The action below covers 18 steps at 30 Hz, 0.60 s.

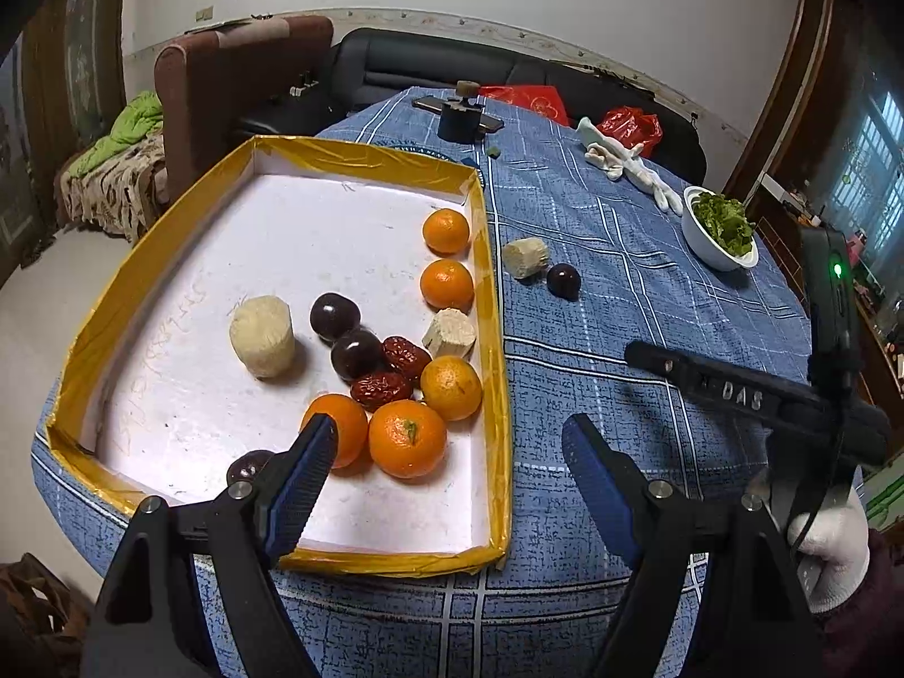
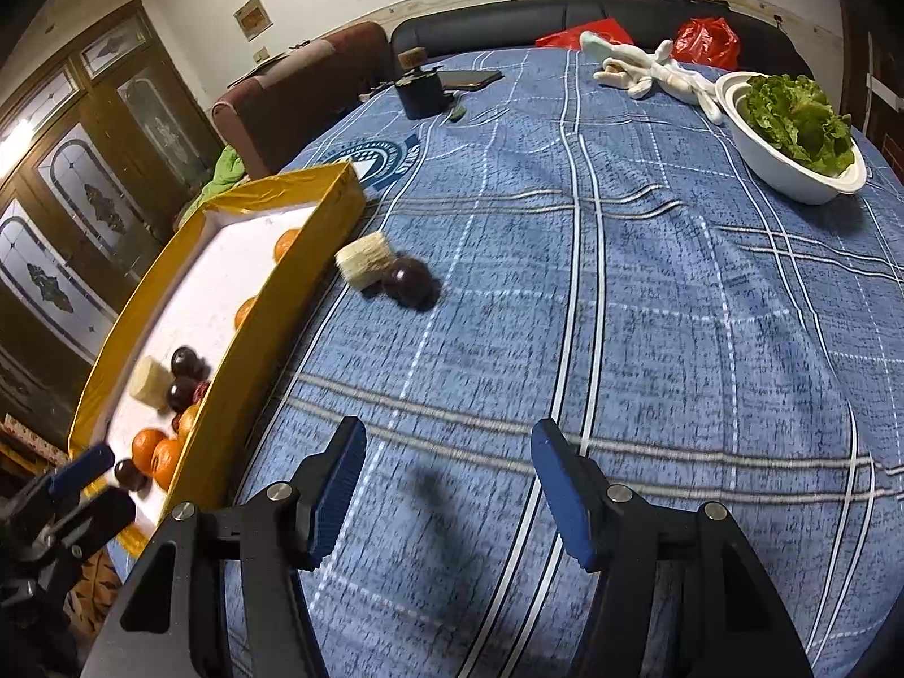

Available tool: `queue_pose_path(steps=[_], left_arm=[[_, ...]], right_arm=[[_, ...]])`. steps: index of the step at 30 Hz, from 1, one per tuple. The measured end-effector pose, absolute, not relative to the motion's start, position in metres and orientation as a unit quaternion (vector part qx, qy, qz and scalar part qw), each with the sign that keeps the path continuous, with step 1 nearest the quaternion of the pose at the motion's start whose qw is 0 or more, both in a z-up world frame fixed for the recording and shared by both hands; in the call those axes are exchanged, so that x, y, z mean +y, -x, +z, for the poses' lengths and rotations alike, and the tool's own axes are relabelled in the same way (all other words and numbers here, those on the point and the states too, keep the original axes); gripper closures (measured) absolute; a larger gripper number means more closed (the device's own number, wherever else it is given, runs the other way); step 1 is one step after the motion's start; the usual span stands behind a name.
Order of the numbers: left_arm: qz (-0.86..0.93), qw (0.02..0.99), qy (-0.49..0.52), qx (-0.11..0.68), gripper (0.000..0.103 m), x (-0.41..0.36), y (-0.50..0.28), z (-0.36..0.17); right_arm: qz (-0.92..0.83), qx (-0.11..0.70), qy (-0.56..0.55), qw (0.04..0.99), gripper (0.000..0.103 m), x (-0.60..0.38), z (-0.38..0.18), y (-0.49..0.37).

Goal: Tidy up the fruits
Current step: 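Grasp the square white yam slice with the right tool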

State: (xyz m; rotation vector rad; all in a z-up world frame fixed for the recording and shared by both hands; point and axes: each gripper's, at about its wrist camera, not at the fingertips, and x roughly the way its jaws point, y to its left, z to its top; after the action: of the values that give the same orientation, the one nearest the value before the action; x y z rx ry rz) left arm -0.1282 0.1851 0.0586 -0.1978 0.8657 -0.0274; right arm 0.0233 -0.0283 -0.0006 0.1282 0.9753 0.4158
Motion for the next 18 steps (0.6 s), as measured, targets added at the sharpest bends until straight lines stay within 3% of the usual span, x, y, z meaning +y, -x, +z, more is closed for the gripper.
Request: queue_pose_path(steps=[8, 18], left_arm=[[-0.021, 0.898, 0.115, 0.425, 0.022, 0.197, 0.125, 0.053], [-0.020, 0.892, 0.130, 0.433, 0.022, 0.209, 0.122, 0.045]], right_arm=[[0.194, 0.456, -0.089, 0.864, 0.037, -0.015, 0.013, -0.072], [0.212, 0.465, 0.018, 0.859, 0.037, 0.056, 0.006, -0.112]])
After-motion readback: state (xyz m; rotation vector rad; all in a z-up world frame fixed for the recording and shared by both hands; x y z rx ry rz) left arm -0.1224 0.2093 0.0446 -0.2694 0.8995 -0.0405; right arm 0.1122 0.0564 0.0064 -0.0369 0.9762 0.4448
